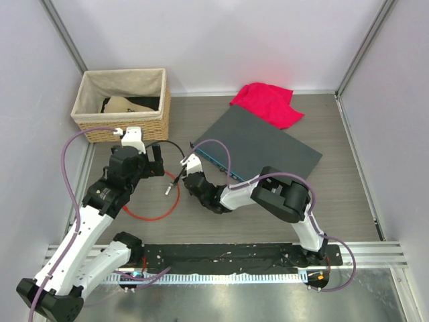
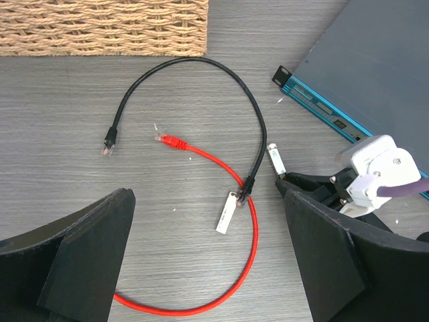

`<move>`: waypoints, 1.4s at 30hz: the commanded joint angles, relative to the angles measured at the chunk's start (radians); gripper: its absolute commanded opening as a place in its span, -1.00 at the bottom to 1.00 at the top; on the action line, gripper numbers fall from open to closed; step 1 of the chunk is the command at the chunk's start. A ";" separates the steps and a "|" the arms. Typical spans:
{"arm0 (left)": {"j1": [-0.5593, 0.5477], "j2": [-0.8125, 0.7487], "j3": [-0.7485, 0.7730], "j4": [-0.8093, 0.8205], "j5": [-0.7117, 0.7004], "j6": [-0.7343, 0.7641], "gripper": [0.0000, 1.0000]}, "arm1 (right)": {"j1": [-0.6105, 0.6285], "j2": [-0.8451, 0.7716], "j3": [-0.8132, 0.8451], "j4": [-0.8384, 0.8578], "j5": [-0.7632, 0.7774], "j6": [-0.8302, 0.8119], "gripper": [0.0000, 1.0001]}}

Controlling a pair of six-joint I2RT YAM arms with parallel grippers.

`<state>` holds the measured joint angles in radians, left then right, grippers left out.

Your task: Insert the plug into the switch port

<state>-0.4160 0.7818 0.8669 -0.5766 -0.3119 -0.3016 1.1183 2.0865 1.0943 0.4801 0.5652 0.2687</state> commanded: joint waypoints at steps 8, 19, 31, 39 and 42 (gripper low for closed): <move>0.016 0.017 -0.008 0.046 0.040 0.033 0.99 | -0.037 0.010 -0.082 0.022 -0.073 -0.068 -0.34; 0.023 0.031 -0.012 0.052 0.074 0.047 0.99 | -0.055 0.058 -0.073 0.071 -0.085 -0.081 -0.35; 0.023 0.025 -0.049 0.096 0.166 0.116 0.99 | -0.061 0.035 -0.125 0.150 -0.215 -0.181 -0.78; 0.023 0.013 -0.091 0.158 0.348 0.200 0.99 | -0.075 -0.268 -0.267 -0.017 -0.381 -0.282 -0.98; 0.023 0.013 -0.098 0.178 0.463 0.235 1.00 | -0.087 -0.416 -0.301 -0.135 -0.483 -0.341 -0.98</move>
<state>-0.3977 0.8104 0.7731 -0.4789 -0.0235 -0.1349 1.0466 1.8519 0.8227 0.5243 0.2371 0.0238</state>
